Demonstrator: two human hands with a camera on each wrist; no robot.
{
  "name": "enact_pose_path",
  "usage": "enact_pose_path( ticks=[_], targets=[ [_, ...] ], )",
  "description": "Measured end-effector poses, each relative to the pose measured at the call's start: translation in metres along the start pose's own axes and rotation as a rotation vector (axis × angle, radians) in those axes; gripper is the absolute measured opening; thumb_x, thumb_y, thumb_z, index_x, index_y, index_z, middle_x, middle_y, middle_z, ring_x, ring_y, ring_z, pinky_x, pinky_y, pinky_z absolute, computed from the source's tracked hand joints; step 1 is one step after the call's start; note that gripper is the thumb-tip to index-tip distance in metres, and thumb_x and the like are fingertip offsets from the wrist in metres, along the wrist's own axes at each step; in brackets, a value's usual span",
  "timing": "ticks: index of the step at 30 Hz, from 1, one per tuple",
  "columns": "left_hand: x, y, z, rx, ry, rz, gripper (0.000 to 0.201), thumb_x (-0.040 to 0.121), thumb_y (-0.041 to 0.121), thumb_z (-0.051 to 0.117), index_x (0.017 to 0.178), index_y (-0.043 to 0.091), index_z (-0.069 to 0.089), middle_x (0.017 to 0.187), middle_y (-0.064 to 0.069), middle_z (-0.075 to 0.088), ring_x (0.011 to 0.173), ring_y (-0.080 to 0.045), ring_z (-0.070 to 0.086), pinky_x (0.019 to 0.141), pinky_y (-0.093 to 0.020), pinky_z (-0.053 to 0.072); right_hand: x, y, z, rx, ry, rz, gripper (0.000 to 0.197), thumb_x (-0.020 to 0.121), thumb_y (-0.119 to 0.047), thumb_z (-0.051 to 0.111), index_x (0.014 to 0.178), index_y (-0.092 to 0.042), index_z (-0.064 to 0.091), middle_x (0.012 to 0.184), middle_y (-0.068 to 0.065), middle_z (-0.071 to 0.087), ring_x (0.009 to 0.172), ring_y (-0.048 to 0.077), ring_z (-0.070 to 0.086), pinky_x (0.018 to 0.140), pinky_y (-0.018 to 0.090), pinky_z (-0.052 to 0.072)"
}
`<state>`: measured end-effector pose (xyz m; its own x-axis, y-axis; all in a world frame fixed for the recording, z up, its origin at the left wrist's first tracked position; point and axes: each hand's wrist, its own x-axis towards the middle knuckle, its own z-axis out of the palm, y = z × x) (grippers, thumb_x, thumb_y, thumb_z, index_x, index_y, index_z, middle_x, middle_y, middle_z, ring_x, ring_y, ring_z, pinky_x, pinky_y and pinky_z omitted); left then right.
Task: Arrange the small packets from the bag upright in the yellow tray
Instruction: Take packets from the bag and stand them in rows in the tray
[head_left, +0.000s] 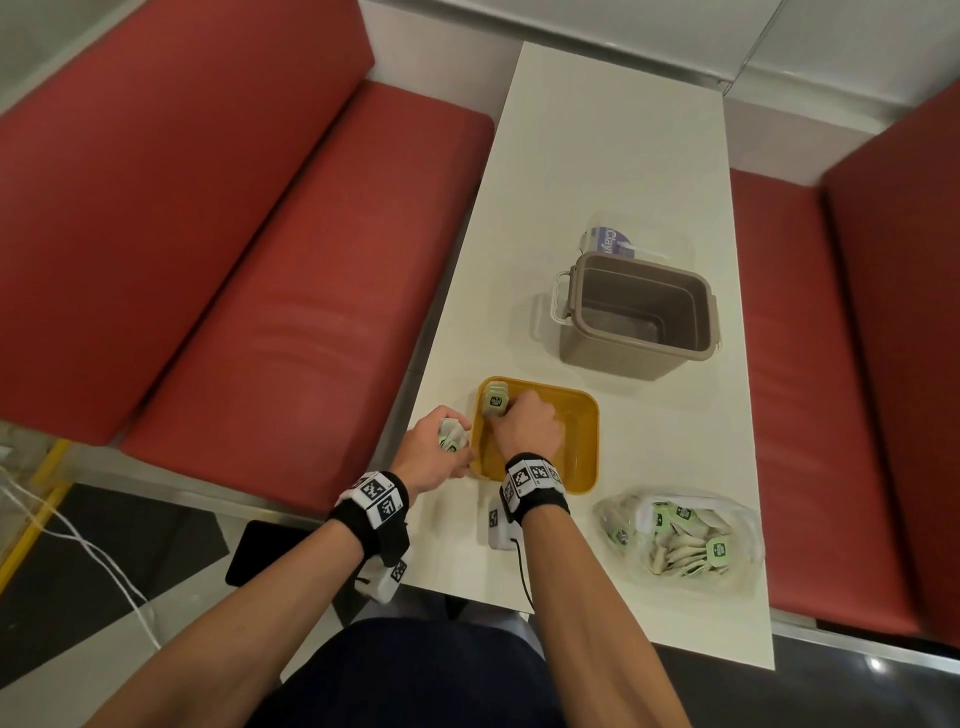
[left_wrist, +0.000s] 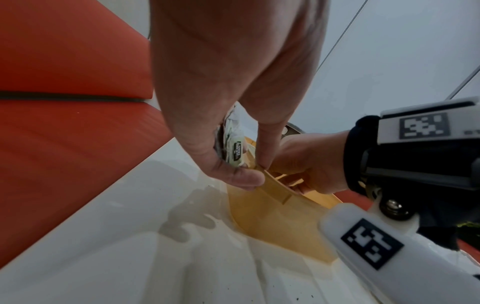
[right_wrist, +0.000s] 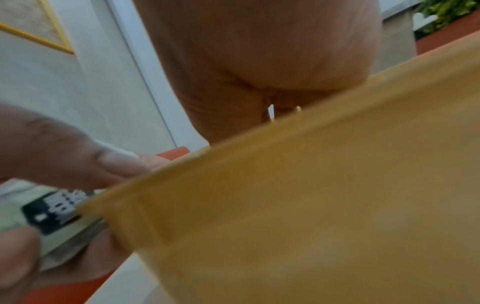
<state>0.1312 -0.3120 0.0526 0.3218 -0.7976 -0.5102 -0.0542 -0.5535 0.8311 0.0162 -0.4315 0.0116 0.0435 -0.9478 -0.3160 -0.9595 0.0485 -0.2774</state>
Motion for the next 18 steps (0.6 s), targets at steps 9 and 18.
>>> enact_pose_path(
  ticks=[9,18],
  targets=[
    [-0.012,0.011,-0.018,-0.357,-0.039,-0.066,0.029,0.099,0.007,0.073,0.124,0.012,0.060,0.107,-0.020,0.069,0.088,-0.027,0.075,0.091,-0.050,0.065,-0.007,0.016,-0.028,0.132,0.004,-0.035,0.050,0.086,-0.054,0.086,0.125,-0.028,0.072,0.118,0.002,0.075,0.109,0.030,0.072,0.088,0.040,0.056],
    [-0.051,0.048,-0.046,-0.676,-0.184,0.061,0.041,0.105,-0.001,0.062,0.144,0.007,0.055,0.133,-0.026,0.070,0.122,-0.045,0.071,0.103,-0.053,0.060,-0.066,0.027,-0.117,0.637,0.011,-0.338,0.013,0.098,-0.042,0.078,0.099,-0.029,0.080,0.086,-0.015,0.079,0.083,0.001,0.074,0.074,0.015,0.057]
  ],
)
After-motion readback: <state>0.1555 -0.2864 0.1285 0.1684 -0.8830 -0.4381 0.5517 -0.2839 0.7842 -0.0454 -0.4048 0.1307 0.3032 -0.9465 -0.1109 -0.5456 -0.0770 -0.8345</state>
